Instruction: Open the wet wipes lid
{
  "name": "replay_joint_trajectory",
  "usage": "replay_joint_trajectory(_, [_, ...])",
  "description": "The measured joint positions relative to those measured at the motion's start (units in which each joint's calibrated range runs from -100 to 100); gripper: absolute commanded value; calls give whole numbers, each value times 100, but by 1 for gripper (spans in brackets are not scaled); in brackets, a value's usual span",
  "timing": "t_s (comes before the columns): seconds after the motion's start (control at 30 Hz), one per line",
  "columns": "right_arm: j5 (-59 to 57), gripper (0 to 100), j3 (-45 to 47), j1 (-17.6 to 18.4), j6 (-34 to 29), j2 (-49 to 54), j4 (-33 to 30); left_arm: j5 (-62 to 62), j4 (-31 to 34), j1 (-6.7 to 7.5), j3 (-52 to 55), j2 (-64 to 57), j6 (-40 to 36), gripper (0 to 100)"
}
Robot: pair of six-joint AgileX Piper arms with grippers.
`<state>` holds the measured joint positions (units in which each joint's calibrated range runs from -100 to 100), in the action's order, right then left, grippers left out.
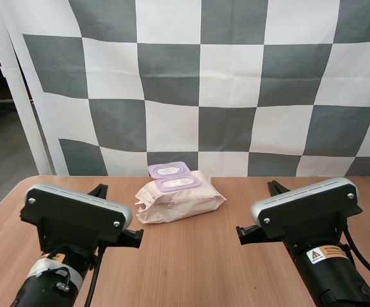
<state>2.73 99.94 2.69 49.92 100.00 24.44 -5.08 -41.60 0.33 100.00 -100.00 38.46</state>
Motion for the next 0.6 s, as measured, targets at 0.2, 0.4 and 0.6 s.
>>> replay_joint_trajectory(0.2, [-563,0,6,2,-29,0,42,508,90,-105,0,0,-133,0])
replay_joint_trajectory(0.4, [-951,0,6,2,-65,0,42,-754,1041,-128,0,0,-921,0])
replay_joint_trajectory(0.6, [-1141,0,6,-35,-352,0,42,-1798,2078,-128,0,0,-1824,0])
